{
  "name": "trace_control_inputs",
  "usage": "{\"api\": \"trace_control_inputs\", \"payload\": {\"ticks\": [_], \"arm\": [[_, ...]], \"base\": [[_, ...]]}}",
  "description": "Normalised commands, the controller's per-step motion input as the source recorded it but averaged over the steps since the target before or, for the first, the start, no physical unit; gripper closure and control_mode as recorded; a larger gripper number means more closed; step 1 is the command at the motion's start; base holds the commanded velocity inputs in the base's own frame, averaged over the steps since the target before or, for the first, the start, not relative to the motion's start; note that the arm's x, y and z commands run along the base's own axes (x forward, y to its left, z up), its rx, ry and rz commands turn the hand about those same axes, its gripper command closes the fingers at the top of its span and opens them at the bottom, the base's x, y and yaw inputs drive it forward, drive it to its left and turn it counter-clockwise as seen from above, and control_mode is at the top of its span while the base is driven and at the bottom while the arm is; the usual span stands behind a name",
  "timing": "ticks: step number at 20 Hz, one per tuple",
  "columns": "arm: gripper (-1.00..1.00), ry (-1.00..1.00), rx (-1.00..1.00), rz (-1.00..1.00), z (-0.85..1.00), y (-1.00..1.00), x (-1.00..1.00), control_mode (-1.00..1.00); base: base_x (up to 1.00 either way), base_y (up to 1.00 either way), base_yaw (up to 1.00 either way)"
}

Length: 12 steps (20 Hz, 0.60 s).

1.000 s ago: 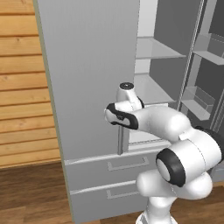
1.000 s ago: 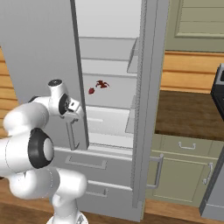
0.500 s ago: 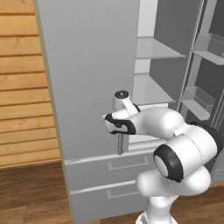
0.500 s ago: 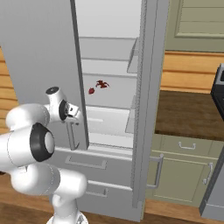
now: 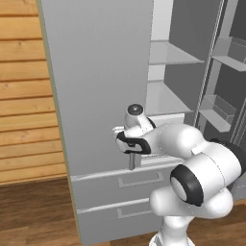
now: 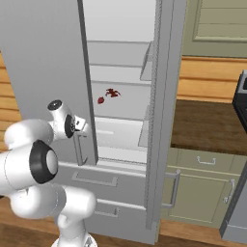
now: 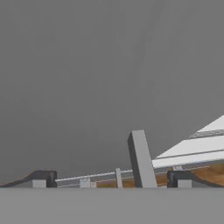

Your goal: Take the strawberry from the fridge and place it on top of the pancake, located on the dining counter.

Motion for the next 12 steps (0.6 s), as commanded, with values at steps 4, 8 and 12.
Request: {"api": "trace_control_inputs", "payload": {"ticks": [4,8,12], "arm": [[1.00,-0.05,0.00,0.00,0.00,0.00,0.00,-1.00],[1.00,0.00,0.00,0.00,0.00,0.00,-0.11,-1.00],[1.00,0.00,0.00,-0.03,0.00,0.10,-0.49,-1.00]], "base": [[0.00,0.00,0.00],[0.00,0.00,0.00],[0.00,0.00,0.00]]}}
